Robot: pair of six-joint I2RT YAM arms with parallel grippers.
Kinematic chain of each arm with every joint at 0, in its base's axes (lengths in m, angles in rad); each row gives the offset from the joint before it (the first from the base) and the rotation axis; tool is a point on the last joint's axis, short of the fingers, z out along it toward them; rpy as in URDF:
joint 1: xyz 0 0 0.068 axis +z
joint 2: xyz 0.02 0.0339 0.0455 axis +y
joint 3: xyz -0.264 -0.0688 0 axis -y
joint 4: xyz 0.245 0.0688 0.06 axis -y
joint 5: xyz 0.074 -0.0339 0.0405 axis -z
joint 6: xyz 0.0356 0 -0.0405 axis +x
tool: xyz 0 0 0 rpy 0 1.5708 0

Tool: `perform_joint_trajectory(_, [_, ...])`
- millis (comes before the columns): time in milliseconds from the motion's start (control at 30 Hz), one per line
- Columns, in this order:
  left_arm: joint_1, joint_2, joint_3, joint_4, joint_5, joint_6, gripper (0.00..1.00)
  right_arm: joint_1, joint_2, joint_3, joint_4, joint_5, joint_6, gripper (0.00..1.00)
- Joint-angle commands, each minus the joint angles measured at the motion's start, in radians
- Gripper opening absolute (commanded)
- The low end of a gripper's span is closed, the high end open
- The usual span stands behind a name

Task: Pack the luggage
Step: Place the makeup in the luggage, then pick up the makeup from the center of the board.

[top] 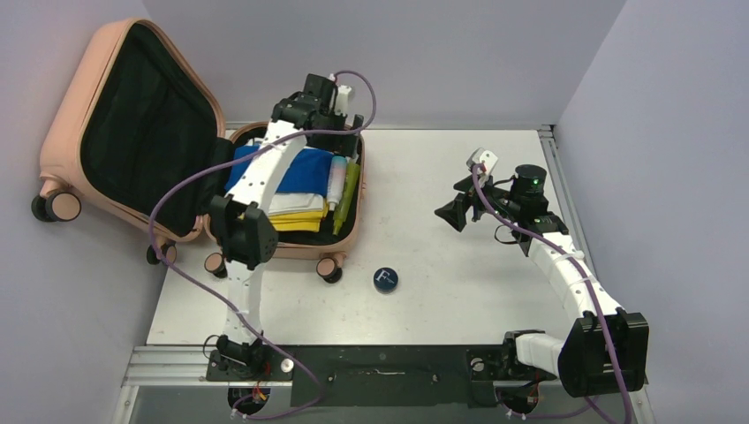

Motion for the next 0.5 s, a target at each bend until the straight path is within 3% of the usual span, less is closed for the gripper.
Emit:
perform_joint_trajectory(0, [-0.035,-0.363,-0.195,0.18,0.155,0.094,0.96,0.002,-0.02,0.017,0.019,-0.034,-0.026,0.9])
perform_joint_trajectory(100, [-0.132,-0.533,-0.446,0.233,0.297,0.299,0.96,0.001,-0.023,0.02,0.014,-0.029,-0.038,0.9])
perform_joint_trajectory(267, [-0.339,-0.685,-0.821,0.266,0.307,0.563,0.96,-0.014,-0.035,0.03,0.004,-0.008,-0.044,0.9])
perform_joint_trajectory(467, [-0.437,-0.759,-1.145,0.426,0.398,0.685,0.96,-0.059,-0.048,0.056,-0.006,0.033,-0.025,0.9])
